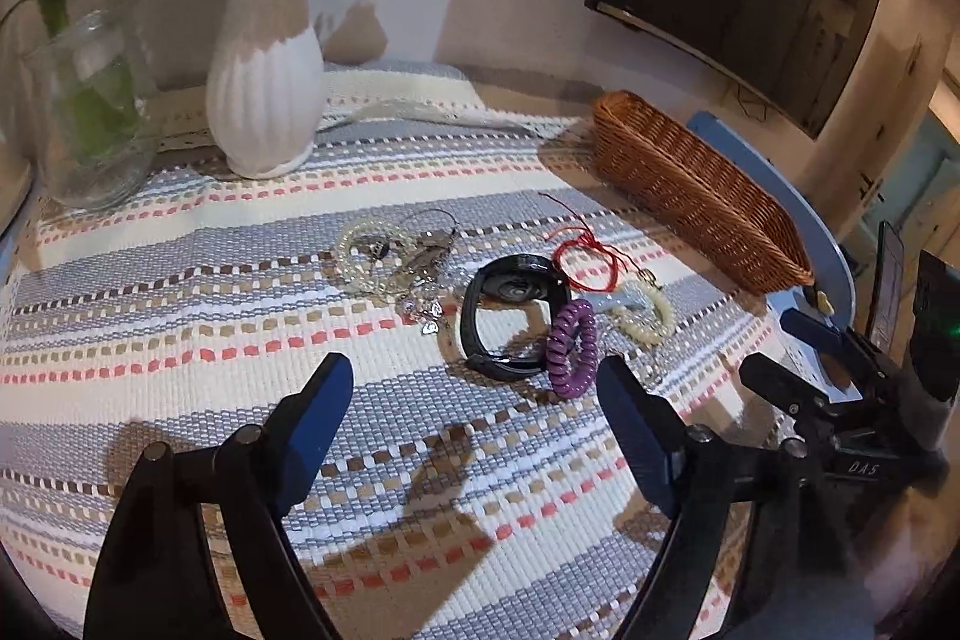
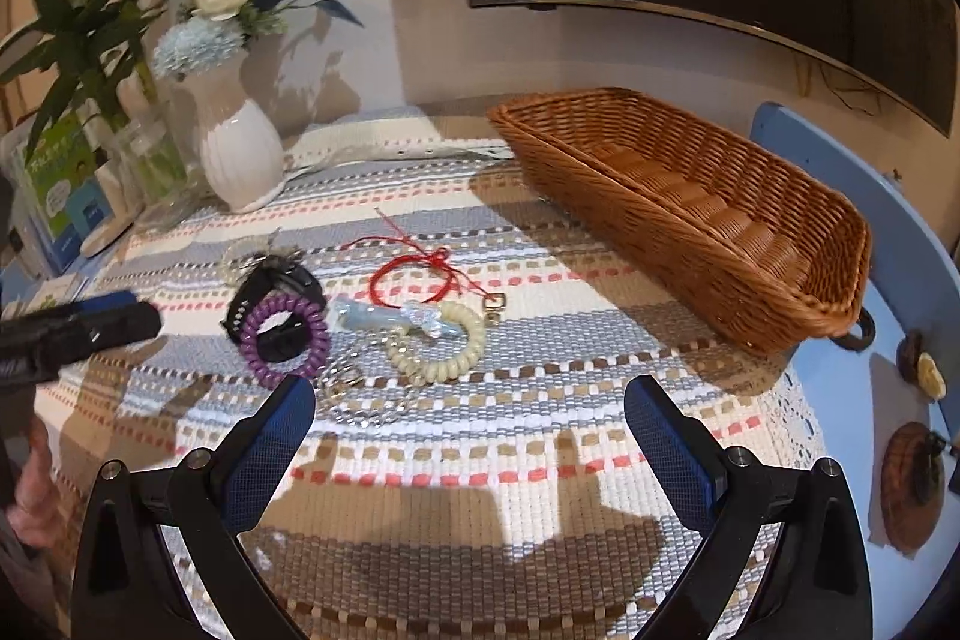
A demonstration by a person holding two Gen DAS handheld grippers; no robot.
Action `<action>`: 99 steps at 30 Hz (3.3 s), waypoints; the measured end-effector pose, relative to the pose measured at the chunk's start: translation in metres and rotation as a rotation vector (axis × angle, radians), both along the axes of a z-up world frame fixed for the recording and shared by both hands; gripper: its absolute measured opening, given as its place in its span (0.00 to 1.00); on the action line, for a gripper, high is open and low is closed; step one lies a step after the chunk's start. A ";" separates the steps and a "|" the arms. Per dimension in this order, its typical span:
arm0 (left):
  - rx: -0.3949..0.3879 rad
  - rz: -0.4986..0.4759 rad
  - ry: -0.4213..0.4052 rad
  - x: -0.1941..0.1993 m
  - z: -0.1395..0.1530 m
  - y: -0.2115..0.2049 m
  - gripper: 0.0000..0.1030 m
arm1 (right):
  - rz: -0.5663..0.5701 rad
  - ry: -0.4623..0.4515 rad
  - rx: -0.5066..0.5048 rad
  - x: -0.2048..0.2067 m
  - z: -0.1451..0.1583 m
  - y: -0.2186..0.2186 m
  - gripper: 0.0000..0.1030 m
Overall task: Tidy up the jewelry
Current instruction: 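Grasp the black watch with the left gripper while the right grasps a clear bead bracelet, then lift and carry the watch and clear bracelet over the wicker basket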
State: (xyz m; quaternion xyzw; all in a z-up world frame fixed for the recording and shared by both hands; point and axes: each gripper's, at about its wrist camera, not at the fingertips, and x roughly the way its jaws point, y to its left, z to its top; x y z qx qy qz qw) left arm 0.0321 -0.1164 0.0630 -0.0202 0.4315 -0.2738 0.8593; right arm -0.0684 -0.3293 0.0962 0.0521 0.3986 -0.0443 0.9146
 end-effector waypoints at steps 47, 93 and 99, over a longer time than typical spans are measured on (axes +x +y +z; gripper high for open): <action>-0.110 -0.047 0.090 0.043 -0.035 -0.024 0.02 | 0.081 0.175 -0.025 0.019 -0.029 0.032 0.07; -0.048 0.012 -0.136 -0.012 0.043 -0.026 0.06 | 0.157 0.033 0.081 -0.010 0.009 0.006 0.07; -0.054 -0.009 -0.127 -0.010 0.041 -0.041 0.06 | 0.141 0.035 0.184 -0.015 0.015 -0.023 0.07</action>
